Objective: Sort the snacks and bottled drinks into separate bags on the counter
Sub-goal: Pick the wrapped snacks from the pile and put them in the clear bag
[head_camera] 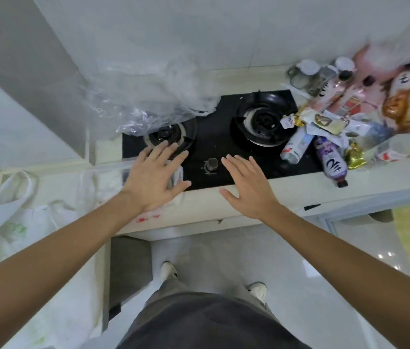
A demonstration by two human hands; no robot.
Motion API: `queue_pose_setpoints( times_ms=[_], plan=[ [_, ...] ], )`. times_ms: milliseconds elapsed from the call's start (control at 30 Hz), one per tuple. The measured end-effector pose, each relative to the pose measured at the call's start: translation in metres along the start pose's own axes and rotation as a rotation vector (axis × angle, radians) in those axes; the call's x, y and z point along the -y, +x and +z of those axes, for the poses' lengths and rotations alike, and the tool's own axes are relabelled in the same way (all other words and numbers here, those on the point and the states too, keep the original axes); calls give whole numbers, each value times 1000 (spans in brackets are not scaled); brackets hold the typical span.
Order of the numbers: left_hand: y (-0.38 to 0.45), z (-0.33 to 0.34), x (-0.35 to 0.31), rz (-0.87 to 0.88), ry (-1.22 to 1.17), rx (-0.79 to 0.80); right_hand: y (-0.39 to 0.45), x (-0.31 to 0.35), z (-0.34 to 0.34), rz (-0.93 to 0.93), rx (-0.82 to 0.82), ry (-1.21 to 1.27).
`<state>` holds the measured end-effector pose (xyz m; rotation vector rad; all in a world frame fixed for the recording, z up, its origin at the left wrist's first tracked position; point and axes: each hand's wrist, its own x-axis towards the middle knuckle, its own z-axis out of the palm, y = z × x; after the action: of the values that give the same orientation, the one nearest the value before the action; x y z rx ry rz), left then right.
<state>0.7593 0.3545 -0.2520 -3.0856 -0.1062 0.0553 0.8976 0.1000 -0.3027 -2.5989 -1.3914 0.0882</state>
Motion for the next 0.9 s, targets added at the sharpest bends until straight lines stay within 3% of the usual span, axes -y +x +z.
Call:
queue_pose_setpoints(
  times_ms=[433,667,900],
  plan=[
    [143,-25,-262,62,-101,-3,-131,-208,-81,271,-71,57],
    [200,-15,-307,81,-132,45,-141,-288,-86,372,-83,92],
    [287,9,-312,74,-191,64,-94,-352,-80,388,-108,102]
  ],
)
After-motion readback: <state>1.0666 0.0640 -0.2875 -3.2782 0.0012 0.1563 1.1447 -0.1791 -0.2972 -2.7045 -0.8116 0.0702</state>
